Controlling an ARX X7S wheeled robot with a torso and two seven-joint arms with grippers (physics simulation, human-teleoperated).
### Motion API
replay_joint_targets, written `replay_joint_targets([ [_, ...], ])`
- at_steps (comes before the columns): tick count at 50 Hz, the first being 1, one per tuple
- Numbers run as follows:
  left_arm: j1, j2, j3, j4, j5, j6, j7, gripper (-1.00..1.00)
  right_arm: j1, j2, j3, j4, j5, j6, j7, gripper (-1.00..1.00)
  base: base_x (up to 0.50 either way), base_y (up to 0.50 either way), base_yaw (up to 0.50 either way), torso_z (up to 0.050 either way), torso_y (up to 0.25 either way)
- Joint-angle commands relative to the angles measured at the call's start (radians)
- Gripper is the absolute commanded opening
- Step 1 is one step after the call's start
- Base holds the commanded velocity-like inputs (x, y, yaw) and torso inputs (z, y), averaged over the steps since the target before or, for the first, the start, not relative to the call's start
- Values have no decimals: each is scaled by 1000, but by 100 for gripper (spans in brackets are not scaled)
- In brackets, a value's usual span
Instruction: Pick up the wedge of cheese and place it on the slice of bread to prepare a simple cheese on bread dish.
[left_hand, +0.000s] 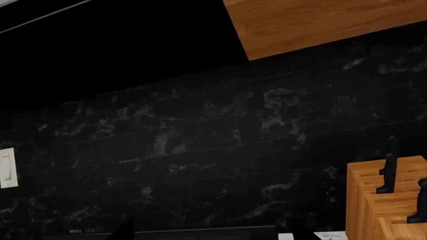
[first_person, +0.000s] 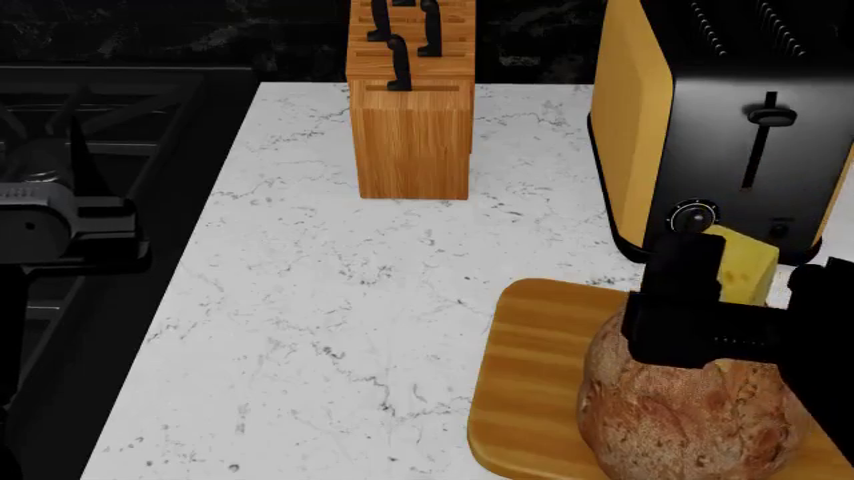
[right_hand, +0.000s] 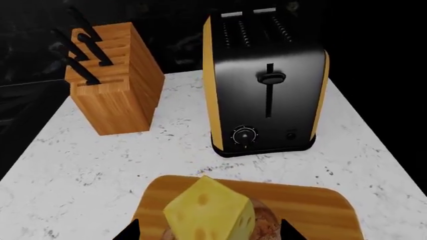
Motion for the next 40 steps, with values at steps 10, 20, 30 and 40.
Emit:
replay_joint_targets([
  [10,-2,-4,4,0,-5,-3,-5,100,369,71,-150,-63,238,-27,214,100,0,0,0,0,0],
  [20,-1,-5,3,0,-8,0,-7,100,617,83,-379,-204,351,-148,293,100,0,0,0,0,0],
  [30,0,-7,5,1,-11,2,-9,100,590,-7,-470,-289,251,-222,223,100,0,0,0,0,0],
  [40,1,-8,5,1,-13,5,-12,100,444,-121,-452,-236,17,-203,12,100,0,0,0,0,0],
])
